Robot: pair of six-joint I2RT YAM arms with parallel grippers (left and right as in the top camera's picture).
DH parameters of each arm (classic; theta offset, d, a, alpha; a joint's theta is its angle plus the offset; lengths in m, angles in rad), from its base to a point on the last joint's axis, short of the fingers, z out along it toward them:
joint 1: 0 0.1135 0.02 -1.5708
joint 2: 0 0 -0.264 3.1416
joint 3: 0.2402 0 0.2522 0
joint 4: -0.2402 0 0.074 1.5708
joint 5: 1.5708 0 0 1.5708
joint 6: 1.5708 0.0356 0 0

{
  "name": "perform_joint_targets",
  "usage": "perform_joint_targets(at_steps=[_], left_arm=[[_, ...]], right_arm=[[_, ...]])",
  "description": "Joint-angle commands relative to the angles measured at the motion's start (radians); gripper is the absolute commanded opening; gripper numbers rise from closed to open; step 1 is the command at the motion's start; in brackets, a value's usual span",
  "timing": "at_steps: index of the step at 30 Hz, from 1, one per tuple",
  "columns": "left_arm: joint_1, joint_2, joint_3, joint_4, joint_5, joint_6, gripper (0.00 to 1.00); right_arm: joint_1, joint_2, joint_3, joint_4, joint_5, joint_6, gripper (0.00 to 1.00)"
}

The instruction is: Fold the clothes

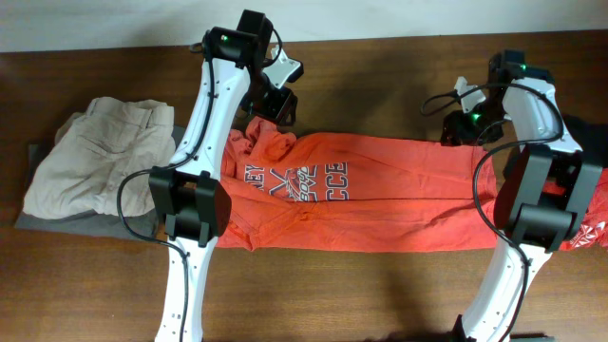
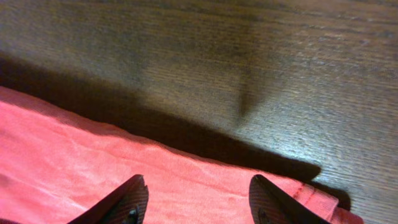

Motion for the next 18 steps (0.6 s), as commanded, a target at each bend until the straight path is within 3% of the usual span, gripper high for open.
perform_joint_targets(at_steps=[1,13,15,18], left_arm=[[0.004,-0.019,0.010,0.002,-0.011,0.013,0.58],[0.004,-0.019,0.010,0.000,-0.011,0.013,0.58],[0.004,-0.019,0.010,-0.001,-0.011,0.013,0.58],[0.004,-0.019,0.010,-0.001,-0.011,0.013,0.58]], right_arm=[[0.003,0.013,-0.033,0.026,-0.002,-0.018,0.61],[0.004,0.013,-0.096,0.100,-0.002,-0.017,0.61],[0.004,0.013,-0.106,0.098,-0.003,-0.016,0.54],[0.003,0.013,-0.106,0.072,-0.006,-0.008,0.33]])
